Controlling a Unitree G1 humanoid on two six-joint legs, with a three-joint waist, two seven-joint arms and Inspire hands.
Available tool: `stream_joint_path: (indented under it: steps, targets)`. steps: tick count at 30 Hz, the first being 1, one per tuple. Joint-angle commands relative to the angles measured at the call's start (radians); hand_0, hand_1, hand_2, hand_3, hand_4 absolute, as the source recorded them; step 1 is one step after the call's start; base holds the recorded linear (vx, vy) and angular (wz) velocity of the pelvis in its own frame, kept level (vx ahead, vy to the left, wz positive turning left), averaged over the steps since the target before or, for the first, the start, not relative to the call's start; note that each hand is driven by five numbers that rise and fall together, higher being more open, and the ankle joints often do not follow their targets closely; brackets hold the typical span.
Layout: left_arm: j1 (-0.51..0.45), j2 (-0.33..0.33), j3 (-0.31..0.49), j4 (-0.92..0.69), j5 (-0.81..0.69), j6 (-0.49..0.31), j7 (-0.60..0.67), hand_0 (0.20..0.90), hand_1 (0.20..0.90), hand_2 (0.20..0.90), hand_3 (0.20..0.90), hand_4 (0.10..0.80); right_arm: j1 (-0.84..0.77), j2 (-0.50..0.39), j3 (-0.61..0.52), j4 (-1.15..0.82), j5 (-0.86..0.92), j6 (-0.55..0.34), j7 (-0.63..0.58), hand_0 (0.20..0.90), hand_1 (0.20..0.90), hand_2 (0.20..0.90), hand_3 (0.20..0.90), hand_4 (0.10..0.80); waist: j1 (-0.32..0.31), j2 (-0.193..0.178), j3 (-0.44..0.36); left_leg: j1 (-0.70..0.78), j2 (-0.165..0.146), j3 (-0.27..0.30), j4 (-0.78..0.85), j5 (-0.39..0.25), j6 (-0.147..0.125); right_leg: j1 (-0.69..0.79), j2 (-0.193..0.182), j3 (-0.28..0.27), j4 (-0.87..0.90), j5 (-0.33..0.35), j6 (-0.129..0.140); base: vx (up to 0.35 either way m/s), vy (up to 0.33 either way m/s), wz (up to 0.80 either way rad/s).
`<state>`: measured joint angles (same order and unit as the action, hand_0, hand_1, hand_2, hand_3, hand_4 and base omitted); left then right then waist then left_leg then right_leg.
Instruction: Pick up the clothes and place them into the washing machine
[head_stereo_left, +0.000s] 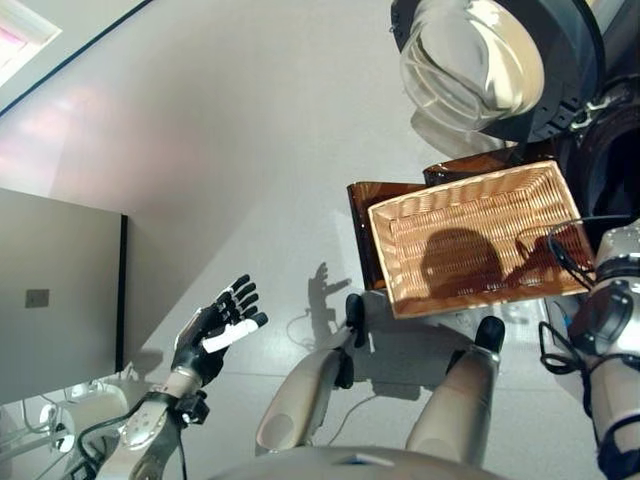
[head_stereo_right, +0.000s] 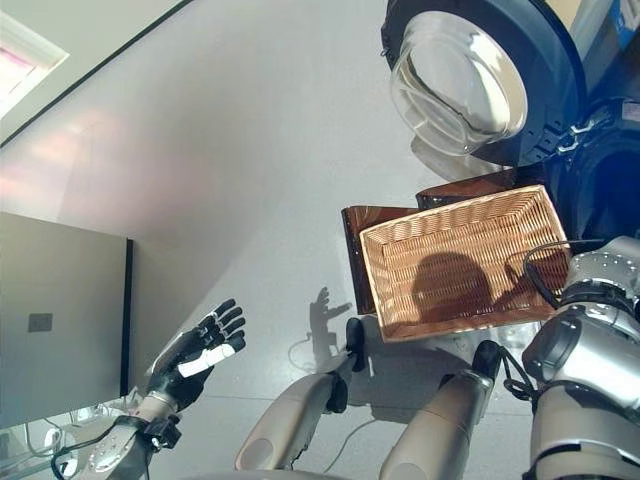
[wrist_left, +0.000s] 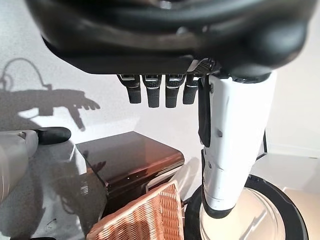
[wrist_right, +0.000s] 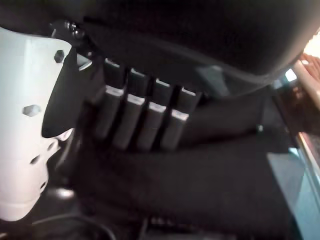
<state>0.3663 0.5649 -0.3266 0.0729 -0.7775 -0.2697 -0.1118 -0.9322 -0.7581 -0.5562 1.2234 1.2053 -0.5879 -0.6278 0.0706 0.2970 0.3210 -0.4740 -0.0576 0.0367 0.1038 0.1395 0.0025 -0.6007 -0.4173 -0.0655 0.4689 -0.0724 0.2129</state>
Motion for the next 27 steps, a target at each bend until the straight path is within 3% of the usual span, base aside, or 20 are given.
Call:
stream_joint_path:
  steps: [1, 9, 14, 17, 27]
  targets:
    - [0.017, -0.003, 0.073, -0.033, -0.015, -0.079, -0.004, 0.900, 0.900, 0.900, 0.900, 0.800, 0.064, -0.060, 0.079, -0.067, -0.034, -0.082, 0.034, 0.900, 0.900, 0.900, 0.900, 0.800, -0.022, -0.006, -0.047, 0.001, 0.117, -0.042, 0.107, -0.110, -0.120, -0.011, 0.017, 0.048, -0.014, 0.102, 0.006, 0.000, 0.000, 0.00]
    - [0.032, 0.000, 0.074, -0.035, -0.029, -0.073, -0.006, 0.900, 0.900, 0.900, 0.900, 0.800, 0.077, -0.008, 0.071, -0.082, 0.002, -0.099, 0.055, 0.900, 0.900, 0.900, 0.900, 0.800, -0.018, -0.007, -0.050, -0.002, 0.120, -0.041, 0.111, -0.110, -0.119, -0.008, 0.019, 0.047, -0.023, 0.108, 0.005, 0.000, 0.000, -0.01]
    - [0.024, -0.007, 0.059, -0.032, -0.027, -0.070, -0.007, 0.900, 0.900, 0.900, 0.900, 0.800, 0.104, 0.069, 0.079, -0.075, 0.012, -0.084, 0.074, 0.900, 0.900, 0.900, 0.900, 0.800, -0.017, -0.021, -0.052, 0.010, 0.123, -0.041, 0.110, -0.113, -0.118, 0.011, 0.023, 0.044, -0.034, 0.112, 0.004, 0.008, -0.003, -0.02]
    - [0.011, -0.005, 0.042, -0.021, -0.013, -0.073, -0.022, 0.900, 0.900, 0.900, 0.900, 0.800, 0.149, 0.105, 0.169, -0.006, -0.105, 0.036, 0.090, 0.900, 0.900, 0.900, 0.900, 0.800, -0.017, -0.051, -0.051, 0.040, 0.131, -0.040, 0.111, -0.128, -0.120, 0.047, 0.028, 0.035, -0.047, 0.105, 0.006, 0.030, -0.039, -0.10]
    - [0.013, -0.018, 0.082, -0.002, -0.004, -0.072, -0.041, 0.900, 0.900, 0.900, 0.900, 0.800, 0.316, 0.198, 0.244, -0.013, -0.219, 0.151, 0.194, 0.900, 0.900, 0.900, 0.900, 0.800, -0.020, -0.131, -0.060, 0.129, 0.146, -0.060, 0.069, -0.117, -0.125, 0.197, 0.038, -0.015, -0.156, 0.146, 0.012, 0.044, -0.044, -0.05]
